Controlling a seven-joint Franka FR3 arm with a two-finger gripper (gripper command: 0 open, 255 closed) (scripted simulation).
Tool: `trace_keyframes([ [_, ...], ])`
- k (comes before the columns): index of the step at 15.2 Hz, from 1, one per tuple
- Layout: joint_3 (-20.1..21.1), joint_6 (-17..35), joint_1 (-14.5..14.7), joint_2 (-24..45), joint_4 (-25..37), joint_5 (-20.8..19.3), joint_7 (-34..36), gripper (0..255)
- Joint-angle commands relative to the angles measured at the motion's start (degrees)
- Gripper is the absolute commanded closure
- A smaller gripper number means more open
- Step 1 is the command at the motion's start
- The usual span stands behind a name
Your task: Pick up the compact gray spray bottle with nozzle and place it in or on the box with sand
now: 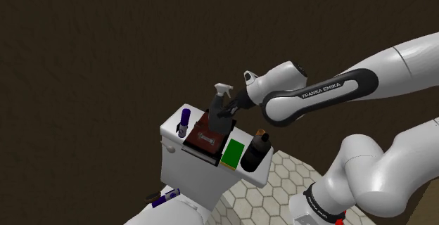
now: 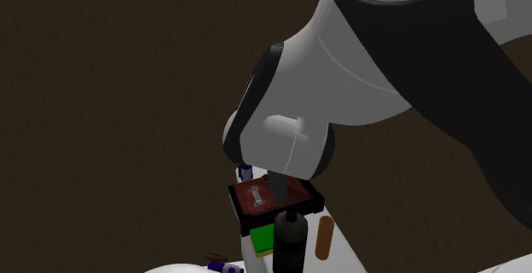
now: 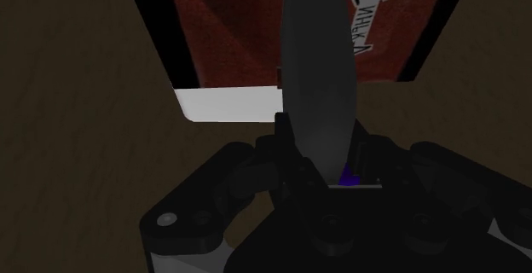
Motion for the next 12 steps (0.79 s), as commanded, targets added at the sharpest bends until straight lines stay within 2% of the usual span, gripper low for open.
trace_keyframes([
  [1, -0.3, 0.0, 0.3, 0.6, -0.2, 0.2, -0.2, 255],
  [5, -0.3, 0.0, 0.3, 0.6, -0.2, 0.2, -0.2, 255],
  [6, 0.4, -0.1, -0.2, 0.2, -0.4, -0.1, 0.4, 0],
  [11, -0.3, 0.0, 0.3, 0.6, -0.2, 0.2, -0.2, 0],
  [12, 1.6, -2.4, -2.3, -2.5, -0.9, -1.7, 1.3, 0],
])
